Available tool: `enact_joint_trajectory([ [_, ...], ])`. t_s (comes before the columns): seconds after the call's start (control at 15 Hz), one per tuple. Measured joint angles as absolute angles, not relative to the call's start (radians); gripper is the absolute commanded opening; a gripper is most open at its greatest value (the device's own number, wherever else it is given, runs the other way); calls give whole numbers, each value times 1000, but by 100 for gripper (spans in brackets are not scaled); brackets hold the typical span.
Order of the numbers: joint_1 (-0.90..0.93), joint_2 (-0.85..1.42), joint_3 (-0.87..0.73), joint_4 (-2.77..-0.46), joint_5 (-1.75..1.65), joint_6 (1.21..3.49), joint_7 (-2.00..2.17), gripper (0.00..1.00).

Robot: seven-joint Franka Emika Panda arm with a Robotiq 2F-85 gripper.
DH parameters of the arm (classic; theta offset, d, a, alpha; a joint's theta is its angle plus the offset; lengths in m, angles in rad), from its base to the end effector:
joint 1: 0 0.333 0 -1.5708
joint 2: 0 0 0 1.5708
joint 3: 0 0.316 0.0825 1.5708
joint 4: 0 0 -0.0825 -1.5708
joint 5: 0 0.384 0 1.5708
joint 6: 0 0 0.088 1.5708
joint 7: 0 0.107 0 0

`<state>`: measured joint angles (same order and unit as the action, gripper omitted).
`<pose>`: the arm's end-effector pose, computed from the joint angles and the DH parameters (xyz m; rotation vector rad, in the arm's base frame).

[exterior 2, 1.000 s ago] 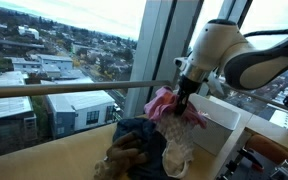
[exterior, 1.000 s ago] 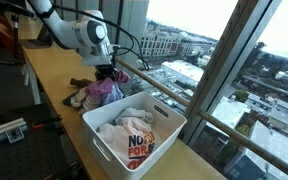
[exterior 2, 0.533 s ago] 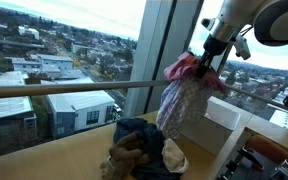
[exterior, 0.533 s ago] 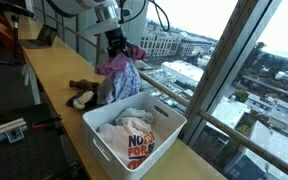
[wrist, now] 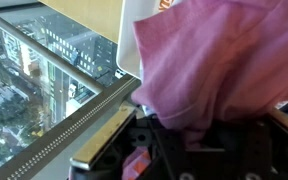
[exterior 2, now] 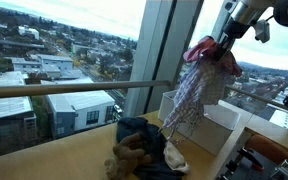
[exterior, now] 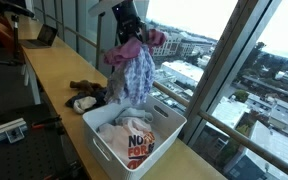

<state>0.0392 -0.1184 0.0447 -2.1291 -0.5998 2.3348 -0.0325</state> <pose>0.5447 0.0372 0.4968 2.5451 0.6072 0.4371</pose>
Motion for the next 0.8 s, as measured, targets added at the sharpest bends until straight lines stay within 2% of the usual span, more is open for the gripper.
enact_joint_trajectory([
  [0.8, -1, -353, 22, -2089, -587, 2193, -96, 0],
])
